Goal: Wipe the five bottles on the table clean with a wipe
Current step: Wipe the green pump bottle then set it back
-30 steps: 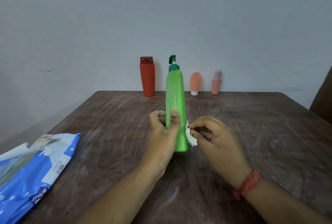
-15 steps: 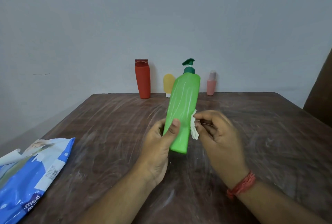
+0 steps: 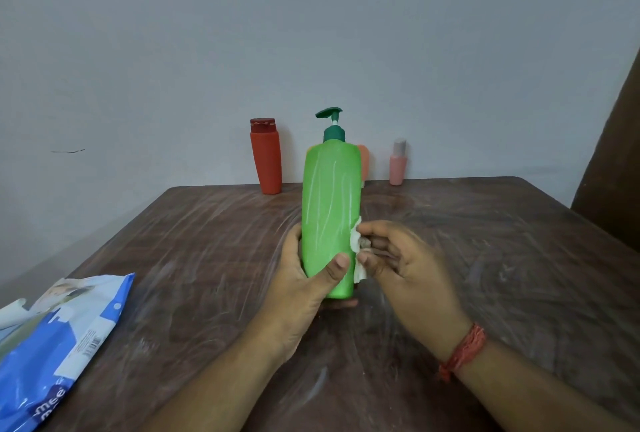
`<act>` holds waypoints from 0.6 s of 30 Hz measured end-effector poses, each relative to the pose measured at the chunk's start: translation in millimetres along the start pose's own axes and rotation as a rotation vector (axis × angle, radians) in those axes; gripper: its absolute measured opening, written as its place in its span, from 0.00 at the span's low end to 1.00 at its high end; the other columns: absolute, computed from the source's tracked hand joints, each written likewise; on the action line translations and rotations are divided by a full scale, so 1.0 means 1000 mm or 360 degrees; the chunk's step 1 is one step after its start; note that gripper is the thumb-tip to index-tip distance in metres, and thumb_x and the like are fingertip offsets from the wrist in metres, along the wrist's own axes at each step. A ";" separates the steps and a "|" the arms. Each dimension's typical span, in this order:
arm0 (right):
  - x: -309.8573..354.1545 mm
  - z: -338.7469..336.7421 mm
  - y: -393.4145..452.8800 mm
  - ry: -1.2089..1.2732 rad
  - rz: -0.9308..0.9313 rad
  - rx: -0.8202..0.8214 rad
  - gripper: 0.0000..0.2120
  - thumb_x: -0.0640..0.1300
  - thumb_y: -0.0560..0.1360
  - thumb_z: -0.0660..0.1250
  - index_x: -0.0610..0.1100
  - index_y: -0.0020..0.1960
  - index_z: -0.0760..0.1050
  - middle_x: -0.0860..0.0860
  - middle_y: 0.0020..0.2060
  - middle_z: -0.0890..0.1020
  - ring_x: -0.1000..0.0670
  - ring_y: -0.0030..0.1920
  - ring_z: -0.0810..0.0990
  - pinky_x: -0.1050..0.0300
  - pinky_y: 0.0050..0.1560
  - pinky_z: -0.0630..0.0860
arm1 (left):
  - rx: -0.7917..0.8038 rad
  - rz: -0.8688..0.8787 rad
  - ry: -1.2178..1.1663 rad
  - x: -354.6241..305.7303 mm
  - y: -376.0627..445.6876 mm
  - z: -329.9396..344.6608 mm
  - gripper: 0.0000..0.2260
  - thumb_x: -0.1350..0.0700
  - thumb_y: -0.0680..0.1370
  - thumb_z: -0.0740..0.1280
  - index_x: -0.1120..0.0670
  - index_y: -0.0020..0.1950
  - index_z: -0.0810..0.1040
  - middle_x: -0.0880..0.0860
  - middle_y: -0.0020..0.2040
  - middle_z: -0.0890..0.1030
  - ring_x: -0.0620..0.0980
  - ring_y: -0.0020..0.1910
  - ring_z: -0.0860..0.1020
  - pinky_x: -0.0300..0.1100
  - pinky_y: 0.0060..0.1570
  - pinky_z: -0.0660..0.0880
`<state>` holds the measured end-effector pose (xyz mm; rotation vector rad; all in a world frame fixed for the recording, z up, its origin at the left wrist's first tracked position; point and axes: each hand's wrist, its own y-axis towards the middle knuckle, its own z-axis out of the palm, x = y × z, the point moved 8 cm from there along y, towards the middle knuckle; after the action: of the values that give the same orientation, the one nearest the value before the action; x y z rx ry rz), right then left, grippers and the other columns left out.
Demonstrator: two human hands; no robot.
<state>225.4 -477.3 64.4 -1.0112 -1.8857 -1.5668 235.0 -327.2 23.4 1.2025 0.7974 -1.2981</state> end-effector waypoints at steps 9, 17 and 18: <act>0.027 -0.049 0.013 -0.0590 -0.0349 -0.0434 0.12 0.37 0.76 0.71 0.44 0.59 0.80 0.53 0.55 0.76 0.57 0.56 0.78 0.68 0.60 0.72 | 0.0139 0.0224 0.0658 -0.003 -0.002 0.015 0.35 0.31 0.63 0.78 0.21 0.64 0.62 0.31 0.60 0.77 0.40 0.53 0.82 0.40 0.42 0.82; 0.033 -0.052 0.022 -0.1054 -0.0574 -0.0408 0.07 0.38 0.77 0.70 0.42 0.54 0.82 0.50 0.51 0.83 0.47 0.53 0.79 0.62 0.57 0.69 | 0.0203 0.0239 0.0646 -0.006 -0.005 0.018 0.35 0.35 0.64 0.79 0.23 0.64 0.63 0.33 0.57 0.79 0.42 0.44 0.84 0.41 0.37 0.82; 0.031 -0.056 0.022 -0.1026 -0.0545 -0.0424 0.07 0.37 0.77 0.69 0.43 0.55 0.82 0.51 0.51 0.82 0.48 0.53 0.78 0.60 0.57 0.71 | 0.0216 0.0236 0.0648 -0.005 -0.005 0.021 0.34 0.36 0.65 0.79 0.22 0.63 0.63 0.33 0.57 0.79 0.43 0.44 0.84 0.41 0.37 0.82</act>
<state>218.4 -522.6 114.0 -1.5125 -2.4196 -1.8762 225.7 -344.9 31.9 1.6344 0.8988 -1.0108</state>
